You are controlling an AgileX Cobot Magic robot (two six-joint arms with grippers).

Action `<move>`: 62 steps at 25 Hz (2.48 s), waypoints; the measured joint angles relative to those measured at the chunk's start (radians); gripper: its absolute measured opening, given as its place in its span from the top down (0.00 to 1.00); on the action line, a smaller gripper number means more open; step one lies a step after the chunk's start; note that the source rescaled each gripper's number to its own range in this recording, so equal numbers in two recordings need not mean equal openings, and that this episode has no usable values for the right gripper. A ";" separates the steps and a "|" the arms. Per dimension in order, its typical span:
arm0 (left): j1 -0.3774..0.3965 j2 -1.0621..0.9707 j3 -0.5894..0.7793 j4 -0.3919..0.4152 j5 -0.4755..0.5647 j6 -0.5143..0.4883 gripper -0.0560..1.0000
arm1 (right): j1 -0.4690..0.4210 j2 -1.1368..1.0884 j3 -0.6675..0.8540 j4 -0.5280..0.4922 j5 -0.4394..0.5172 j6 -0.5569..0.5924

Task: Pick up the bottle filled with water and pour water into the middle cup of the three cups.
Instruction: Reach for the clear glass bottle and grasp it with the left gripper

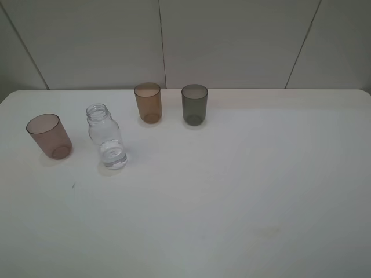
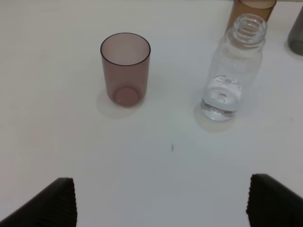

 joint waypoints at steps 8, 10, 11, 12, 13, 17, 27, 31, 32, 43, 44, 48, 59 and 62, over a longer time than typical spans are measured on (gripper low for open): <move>-0.002 0.007 -0.031 -0.061 -0.123 0.000 0.29 | 0.000 0.000 0.000 0.000 0.000 0.000; -0.002 0.046 -0.046 -0.146 -0.209 0.042 0.29 | 0.000 0.000 0.000 0.000 0.000 0.000; -0.002 0.079 -0.047 -0.184 -0.245 0.087 0.29 | 0.000 0.000 0.000 0.000 0.000 0.000; -0.002 0.112 -0.047 -0.224 -0.264 0.141 0.29 | 0.000 0.000 0.000 0.000 0.000 0.000; -0.002 0.156 -0.048 -0.256 -0.272 0.197 0.29 | 0.000 0.000 0.000 0.000 0.000 0.000; -0.002 0.328 -0.047 -0.329 -0.346 0.334 0.29 | 0.000 0.000 0.000 0.000 0.000 0.000; -0.002 0.715 -0.033 -0.460 -0.568 0.499 0.29 | 0.000 0.000 0.000 0.000 0.000 0.000; -0.032 0.799 0.058 -0.494 -0.700 0.596 0.29 | 0.000 0.000 0.000 0.000 0.000 0.000; -0.054 0.807 0.087 -0.496 -0.740 0.608 0.29 | 0.000 0.000 0.000 0.000 0.000 0.000; -0.365 0.846 0.351 -0.501 -1.360 0.594 0.29 | 0.000 0.000 0.000 0.000 0.000 0.000; -0.383 0.870 0.355 -0.500 -1.403 0.578 0.29 | 0.000 0.000 0.000 0.000 0.000 0.000; -0.440 0.997 0.356 -0.479 -1.510 0.519 0.29 | 0.000 0.000 0.000 0.000 0.000 0.000; -0.556 1.424 0.359 -0.309 -2.002 0.200 0.29 | 0.000 0.000 0.000 0.000 0.000 0.000; -0.563 1.539 0.367 -0.305 -2.123 0.151 0.29 | 0.000 0.000 0.000 0.000 0.000 0.000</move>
